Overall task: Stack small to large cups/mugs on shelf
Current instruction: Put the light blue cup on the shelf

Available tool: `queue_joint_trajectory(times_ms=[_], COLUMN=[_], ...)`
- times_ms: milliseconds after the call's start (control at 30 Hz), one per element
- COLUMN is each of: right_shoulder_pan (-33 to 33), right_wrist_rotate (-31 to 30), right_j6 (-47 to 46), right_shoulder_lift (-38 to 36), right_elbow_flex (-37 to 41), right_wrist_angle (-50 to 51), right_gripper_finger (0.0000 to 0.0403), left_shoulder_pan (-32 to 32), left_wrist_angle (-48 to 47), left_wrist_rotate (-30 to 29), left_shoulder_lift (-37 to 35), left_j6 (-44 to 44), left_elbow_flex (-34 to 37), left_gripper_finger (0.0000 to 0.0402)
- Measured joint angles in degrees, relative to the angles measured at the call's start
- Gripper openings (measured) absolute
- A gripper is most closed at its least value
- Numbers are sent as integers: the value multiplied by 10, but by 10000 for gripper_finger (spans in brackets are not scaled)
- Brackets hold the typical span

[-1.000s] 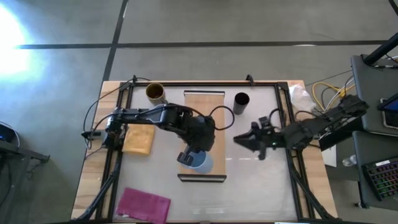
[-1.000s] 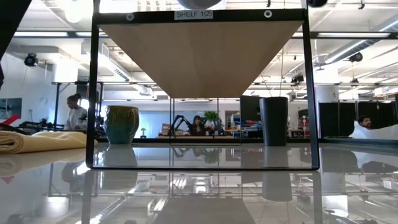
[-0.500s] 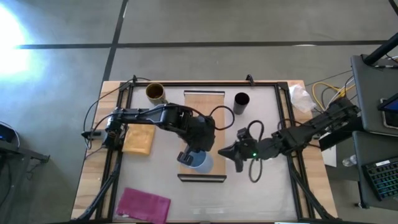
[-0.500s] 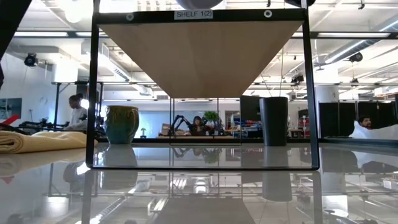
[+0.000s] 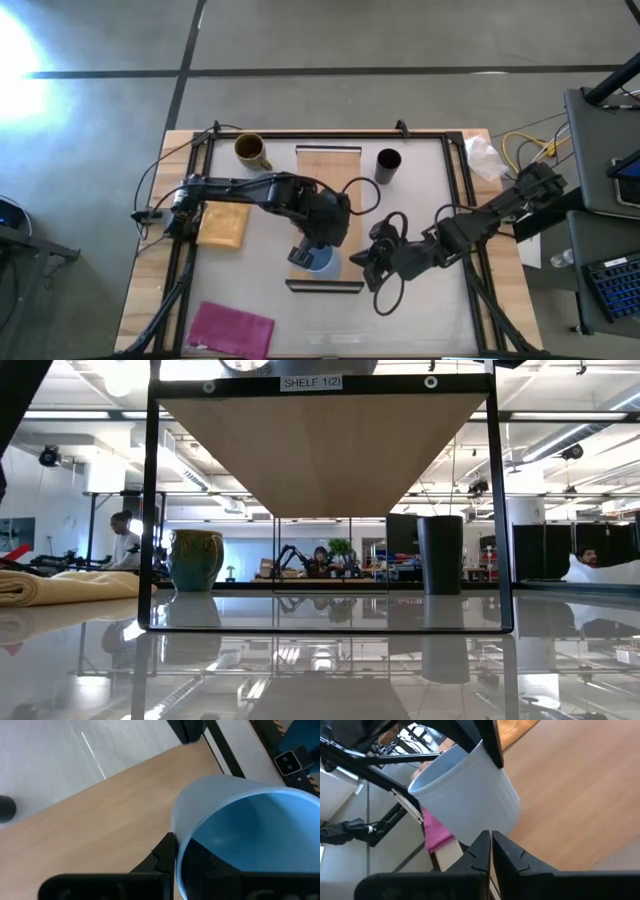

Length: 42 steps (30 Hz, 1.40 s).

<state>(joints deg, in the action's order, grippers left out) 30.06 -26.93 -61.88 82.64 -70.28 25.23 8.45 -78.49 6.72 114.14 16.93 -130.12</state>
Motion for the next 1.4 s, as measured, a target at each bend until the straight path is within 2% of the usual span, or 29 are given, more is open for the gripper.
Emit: queue_joint_trajectory(times_ms=[333, 533, 800, 1067, 1233, 1400], right_shoulder_pan=[3, 3, -16, -22, -23, -22], right_wrist_rotate=[4, 15, 21, 34, 34, 36], right_j6=[-27, -26, -2, -1, -12, -31], right_shoulder_lift=[0, 0, 0, 0, 0, 0], right_elbow_flex=[15, 39, 96, 101, 109, 121], right_wrist_angle=[28, -18, -147, -151, -152, -154], right_gripper_finger=[8, 8, 8, 8, 8, 8], left_shoulder_pan=[-1, -1, -1, -1, -1, -2], left_wrist_angle=[31, 30, 30, 29, 29, 31], left_wrist_rotate=[0, 0, 0, -2, -28, -30], left_shoulder_lift=[-1, -1, -1, -3, -3, -2], left_j6=[5, 5, 1, 0, 0, -2], left_elbow_flex=[12, 12, 12, 12, 12, 12], left_gripper_finger=[0, 0, 0, 0, 0, 18])
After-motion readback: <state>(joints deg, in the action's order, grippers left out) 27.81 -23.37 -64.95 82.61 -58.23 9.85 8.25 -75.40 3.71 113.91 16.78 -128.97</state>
